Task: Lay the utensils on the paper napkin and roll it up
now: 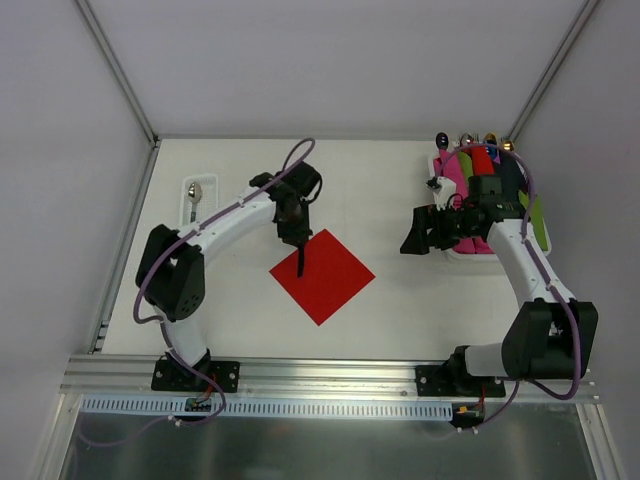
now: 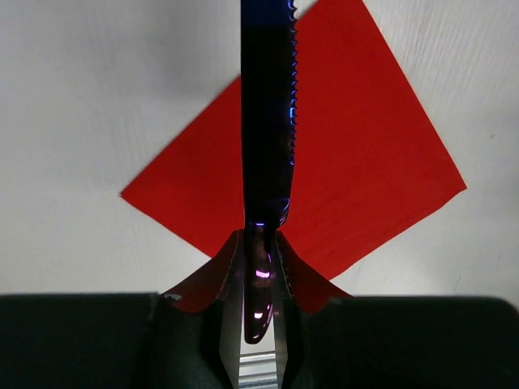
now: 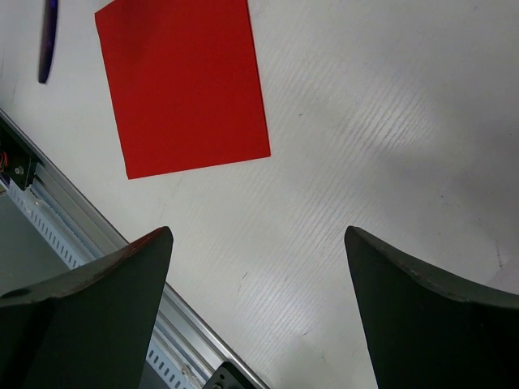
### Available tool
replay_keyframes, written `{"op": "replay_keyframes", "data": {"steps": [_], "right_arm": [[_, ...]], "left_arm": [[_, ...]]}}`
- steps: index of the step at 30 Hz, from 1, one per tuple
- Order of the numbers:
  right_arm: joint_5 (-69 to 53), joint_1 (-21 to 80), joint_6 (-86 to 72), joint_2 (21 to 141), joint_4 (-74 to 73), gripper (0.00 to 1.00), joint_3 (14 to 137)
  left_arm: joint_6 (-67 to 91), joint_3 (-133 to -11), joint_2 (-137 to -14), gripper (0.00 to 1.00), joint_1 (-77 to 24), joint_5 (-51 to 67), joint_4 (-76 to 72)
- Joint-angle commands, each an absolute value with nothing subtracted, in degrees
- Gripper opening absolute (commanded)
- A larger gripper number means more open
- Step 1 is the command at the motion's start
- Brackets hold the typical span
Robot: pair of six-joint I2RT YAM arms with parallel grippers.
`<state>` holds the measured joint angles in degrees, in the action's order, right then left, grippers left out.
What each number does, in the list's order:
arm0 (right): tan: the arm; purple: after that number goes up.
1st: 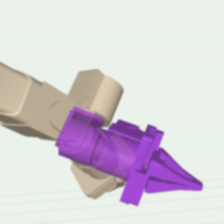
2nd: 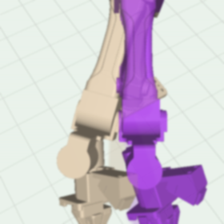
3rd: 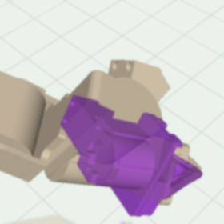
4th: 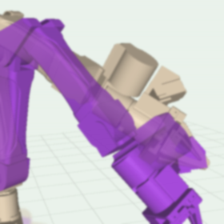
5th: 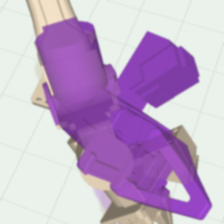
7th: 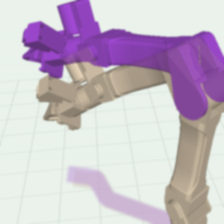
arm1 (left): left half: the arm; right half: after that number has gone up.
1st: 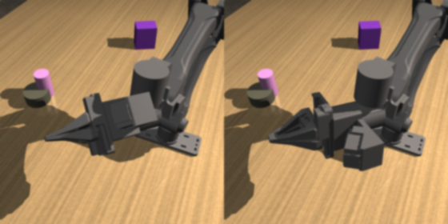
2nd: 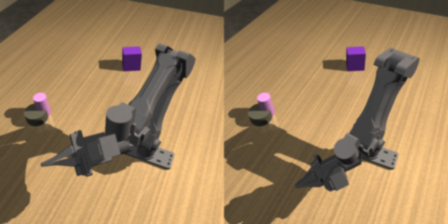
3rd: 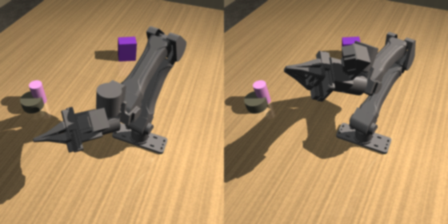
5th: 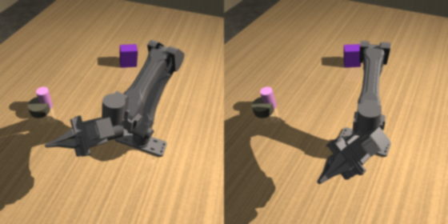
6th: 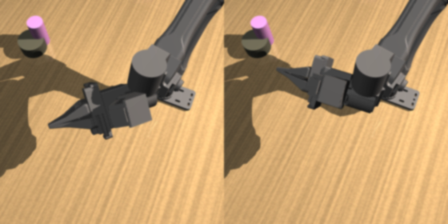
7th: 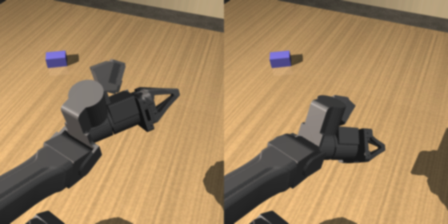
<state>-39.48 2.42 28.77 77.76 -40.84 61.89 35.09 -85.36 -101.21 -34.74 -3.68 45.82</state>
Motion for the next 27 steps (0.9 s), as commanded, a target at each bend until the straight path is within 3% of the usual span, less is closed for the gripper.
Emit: {"op": "replay_keyframes", "data": {"steps": [1,9,27], "right_arm": [[-42.18,0.97,29.79,75.5,-41.31,0.92,61.35],[-42.98,0.26,29.62,76.11,-40.78,0.92,61.61],[-44.65,-1.58,29.88,76.2,-40.34,0.92,60.73]], "left_arm": [[42.44,-88.24,-105.02,0.0,-38.49,-5.89,45.97],[46.93,-91.93,-111.79,0.0,-43.94,-6.06,45.35],[46.85,-97.29,-120.32,0.0,-45.09,-4.31,44.65]]}}
